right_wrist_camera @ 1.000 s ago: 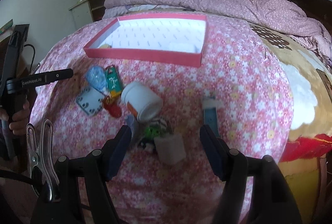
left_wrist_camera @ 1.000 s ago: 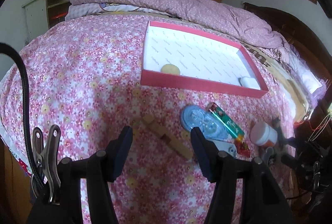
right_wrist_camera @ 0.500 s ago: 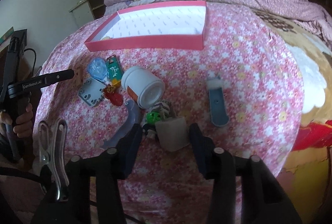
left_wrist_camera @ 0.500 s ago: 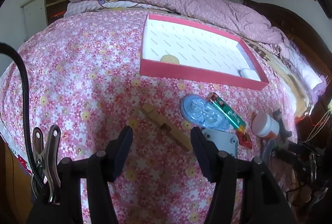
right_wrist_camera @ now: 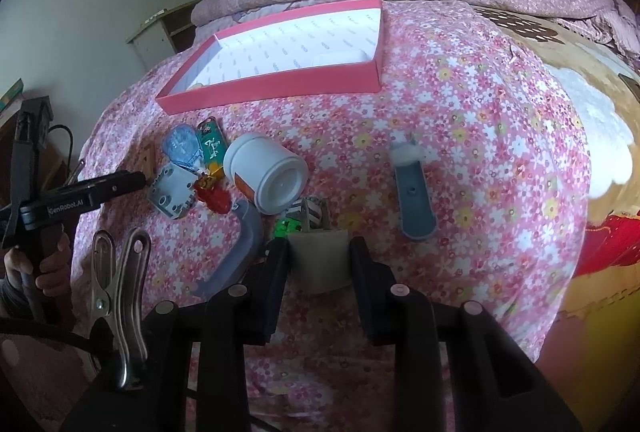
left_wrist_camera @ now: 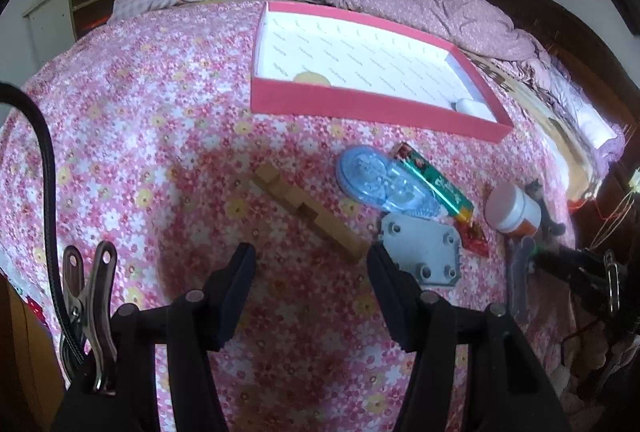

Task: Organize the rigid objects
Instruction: 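Grasp the wooden block piece with the left gripper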

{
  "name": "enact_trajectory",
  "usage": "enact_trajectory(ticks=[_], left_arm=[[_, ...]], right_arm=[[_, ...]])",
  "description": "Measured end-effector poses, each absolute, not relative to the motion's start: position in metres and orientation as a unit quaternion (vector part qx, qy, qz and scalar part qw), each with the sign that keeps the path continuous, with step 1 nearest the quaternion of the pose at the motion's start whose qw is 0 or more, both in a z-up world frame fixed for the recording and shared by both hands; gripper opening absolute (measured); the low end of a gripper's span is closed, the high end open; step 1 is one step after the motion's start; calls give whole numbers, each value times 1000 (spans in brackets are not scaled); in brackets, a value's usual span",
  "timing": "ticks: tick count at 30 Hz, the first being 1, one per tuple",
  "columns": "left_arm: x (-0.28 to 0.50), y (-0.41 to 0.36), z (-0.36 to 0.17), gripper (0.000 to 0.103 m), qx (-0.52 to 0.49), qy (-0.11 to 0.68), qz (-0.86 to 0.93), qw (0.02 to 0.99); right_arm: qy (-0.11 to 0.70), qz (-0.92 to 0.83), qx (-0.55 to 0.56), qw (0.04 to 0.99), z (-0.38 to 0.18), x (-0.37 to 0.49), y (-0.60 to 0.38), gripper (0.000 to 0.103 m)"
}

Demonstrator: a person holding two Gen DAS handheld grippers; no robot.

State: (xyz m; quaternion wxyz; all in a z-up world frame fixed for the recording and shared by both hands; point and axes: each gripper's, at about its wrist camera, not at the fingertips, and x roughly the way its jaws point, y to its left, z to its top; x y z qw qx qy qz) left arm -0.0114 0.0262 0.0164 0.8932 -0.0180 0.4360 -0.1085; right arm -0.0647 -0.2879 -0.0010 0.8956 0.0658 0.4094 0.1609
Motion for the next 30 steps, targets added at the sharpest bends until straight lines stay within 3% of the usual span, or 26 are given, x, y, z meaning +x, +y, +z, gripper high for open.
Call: enact_trajectory(ticks=[20, 30], left_arm=[[-2, 61, 14, 61, 34, 409, 55, 910], [6, 45, 28, 61, 19, 385, -3, 923]], right_arm=[[404, 159, 81, 897, -6, -62, -291, 32], [403, 164, 90, 896, -9, -62, -291, 32]])
